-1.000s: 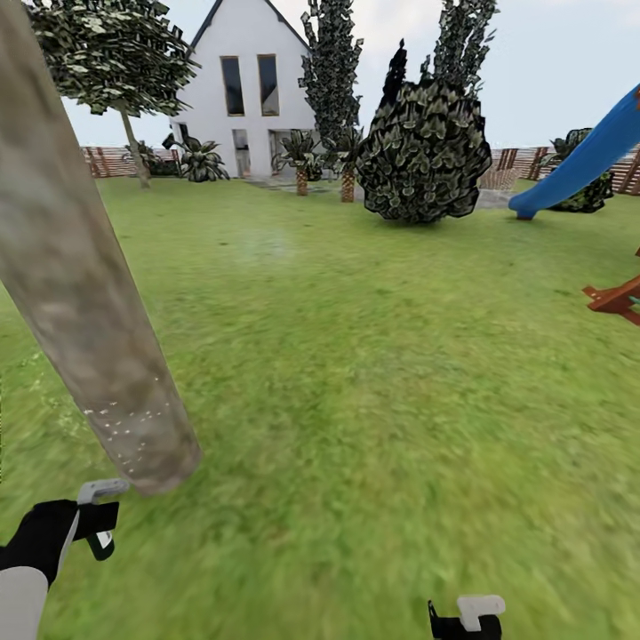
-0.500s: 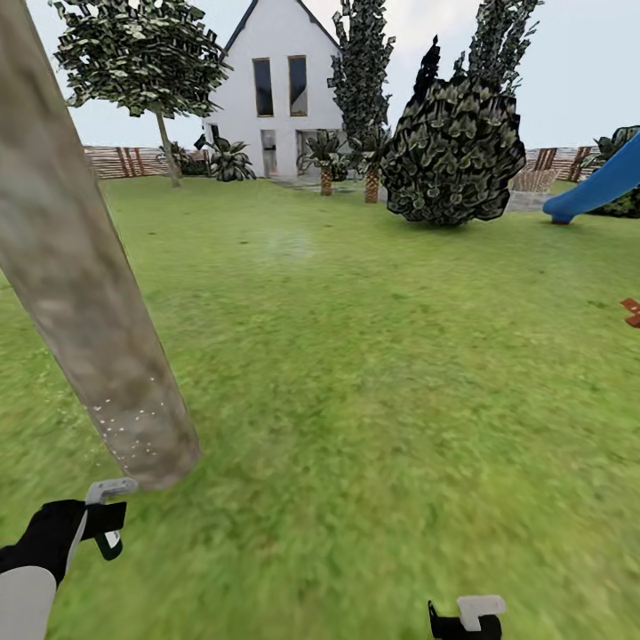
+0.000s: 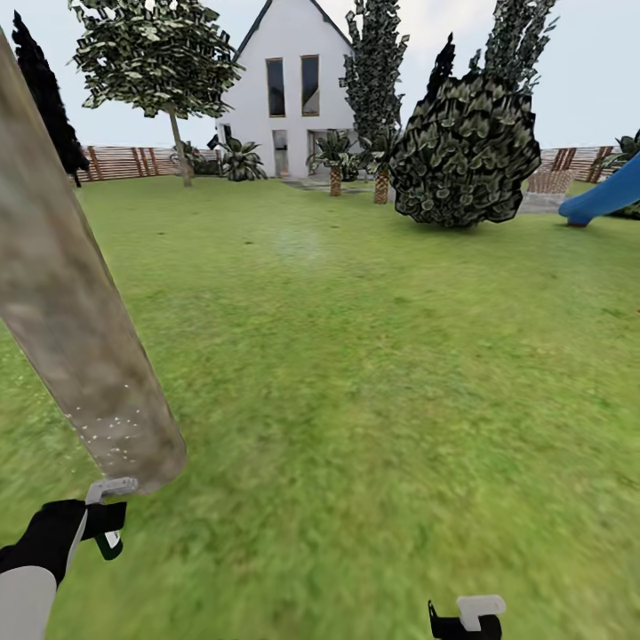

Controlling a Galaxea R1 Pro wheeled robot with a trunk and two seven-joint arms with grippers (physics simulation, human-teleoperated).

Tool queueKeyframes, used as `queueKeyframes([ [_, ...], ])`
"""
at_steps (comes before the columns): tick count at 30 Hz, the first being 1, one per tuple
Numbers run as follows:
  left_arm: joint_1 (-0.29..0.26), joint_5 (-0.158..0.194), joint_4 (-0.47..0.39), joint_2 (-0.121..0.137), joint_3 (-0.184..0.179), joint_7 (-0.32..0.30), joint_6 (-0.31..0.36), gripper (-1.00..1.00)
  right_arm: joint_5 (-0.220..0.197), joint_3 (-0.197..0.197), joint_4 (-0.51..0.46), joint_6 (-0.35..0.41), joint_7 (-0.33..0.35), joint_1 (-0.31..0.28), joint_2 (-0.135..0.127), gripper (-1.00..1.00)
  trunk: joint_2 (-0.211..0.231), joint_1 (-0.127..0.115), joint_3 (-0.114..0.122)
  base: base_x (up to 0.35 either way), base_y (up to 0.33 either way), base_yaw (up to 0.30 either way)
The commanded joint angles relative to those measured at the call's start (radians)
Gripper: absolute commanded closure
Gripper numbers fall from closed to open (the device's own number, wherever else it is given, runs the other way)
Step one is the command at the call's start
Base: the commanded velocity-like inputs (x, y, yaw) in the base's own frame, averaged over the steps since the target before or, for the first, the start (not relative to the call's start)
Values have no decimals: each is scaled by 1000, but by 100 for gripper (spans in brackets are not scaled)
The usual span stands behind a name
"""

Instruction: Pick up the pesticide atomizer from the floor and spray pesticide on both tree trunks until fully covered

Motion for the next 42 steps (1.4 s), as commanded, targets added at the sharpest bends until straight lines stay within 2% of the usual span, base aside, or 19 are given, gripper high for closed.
queueKeyframes([
  [1,0,0,0,0,0,0,0,100,0,0,0,0,0,0,0,-100,0,0,0,95,-272,275],
  [24,0,-1,-2,0,7,1,0,100,-1,0,0,-1,0,0,0,-100,0,0,0,162,-259,276],
  [42,0,0,-1,0,5,1,0,100,-2,-1,-1,-1,0,0,-1,-100,0,0,0,159,-250,54],
])
